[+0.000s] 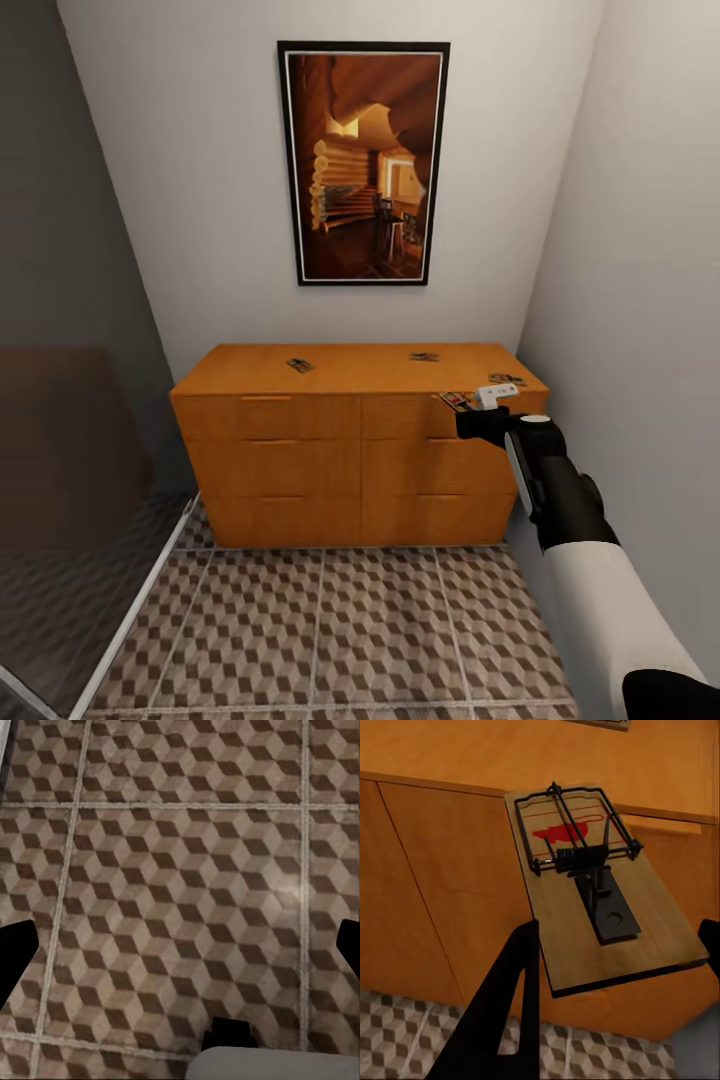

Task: Take the four mousetraps from the cabinet in the bathroom and place them on the bathroom floor. Make sure all four end up on the same floor surface, and ensure that at least two of them are either under or directly next to the same bathroom sink.

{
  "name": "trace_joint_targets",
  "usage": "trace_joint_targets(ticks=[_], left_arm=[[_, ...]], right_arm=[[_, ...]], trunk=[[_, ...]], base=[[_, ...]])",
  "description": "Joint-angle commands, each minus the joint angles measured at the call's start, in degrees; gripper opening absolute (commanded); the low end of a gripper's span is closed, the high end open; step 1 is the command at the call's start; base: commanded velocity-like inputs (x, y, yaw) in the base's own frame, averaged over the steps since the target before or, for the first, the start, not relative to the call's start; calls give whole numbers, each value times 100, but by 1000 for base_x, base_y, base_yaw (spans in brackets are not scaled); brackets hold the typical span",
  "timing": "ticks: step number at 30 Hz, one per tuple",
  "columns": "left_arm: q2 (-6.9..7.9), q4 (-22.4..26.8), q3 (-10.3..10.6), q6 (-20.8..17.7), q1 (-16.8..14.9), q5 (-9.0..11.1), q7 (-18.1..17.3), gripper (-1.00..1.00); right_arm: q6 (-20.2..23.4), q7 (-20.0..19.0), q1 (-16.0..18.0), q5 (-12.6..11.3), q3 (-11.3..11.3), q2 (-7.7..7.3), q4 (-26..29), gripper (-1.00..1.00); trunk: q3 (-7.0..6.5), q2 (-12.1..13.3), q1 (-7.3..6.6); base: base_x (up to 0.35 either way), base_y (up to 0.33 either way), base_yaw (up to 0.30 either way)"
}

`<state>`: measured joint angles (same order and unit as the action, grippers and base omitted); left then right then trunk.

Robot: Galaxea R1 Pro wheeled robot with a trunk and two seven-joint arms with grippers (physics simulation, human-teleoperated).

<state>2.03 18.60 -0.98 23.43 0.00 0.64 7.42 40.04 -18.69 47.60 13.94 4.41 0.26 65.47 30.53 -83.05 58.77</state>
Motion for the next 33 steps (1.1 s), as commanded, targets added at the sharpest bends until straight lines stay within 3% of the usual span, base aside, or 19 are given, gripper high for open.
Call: trace_joint_targets(ticks=[1, 11, 17, 22, 23, 28, 33], left_arm=[[-1, 3, -4, 12, 0, 6, 5, 100], [-1, 3, -7, 12, 0, 6, 5, 100], [-1, 3, -8, 12, 0, 6, 5, 100], [-1, 3, -8, 12, 0, 6, 5, 100], [-1, 3, -8, 12, 0, 6, 3, 100], [-1, 3, -6, 12, 0, 6, 5, 100], [-1, 3, -3, 12, 0, 6, 5, 100]], right_arm=[[22, -31, 4, 47, 9, 5, 5, -100], [-16, -12, 3, 42, 7, 8, -85, -100], [-418, -23, 3, 42, 7, -11, -740, -100], [-2039, -36, 3, 55, 13, -33, -2626, -100], [-2566, -29, 3, 62, 14, -37, -3222, -100], [-4508, 50, 3, 70, 10, -95, -5086, -100], [-5399, 119, -10, 66, 5, -169, -6116, -100]], trunk=[[5, -3, -4], [5, -3, -4], [5, -3, -4], [5, -3, -4], [5, -3, -4], [5, -3, -4], [5, -3, -4]], base=[[-340, 0, 0], [-334, 0, 0], [-100, 0, 0], [-13, 0, 0], [-3, 0, 0], [-1, 0, 0], [0, 0, 0]])
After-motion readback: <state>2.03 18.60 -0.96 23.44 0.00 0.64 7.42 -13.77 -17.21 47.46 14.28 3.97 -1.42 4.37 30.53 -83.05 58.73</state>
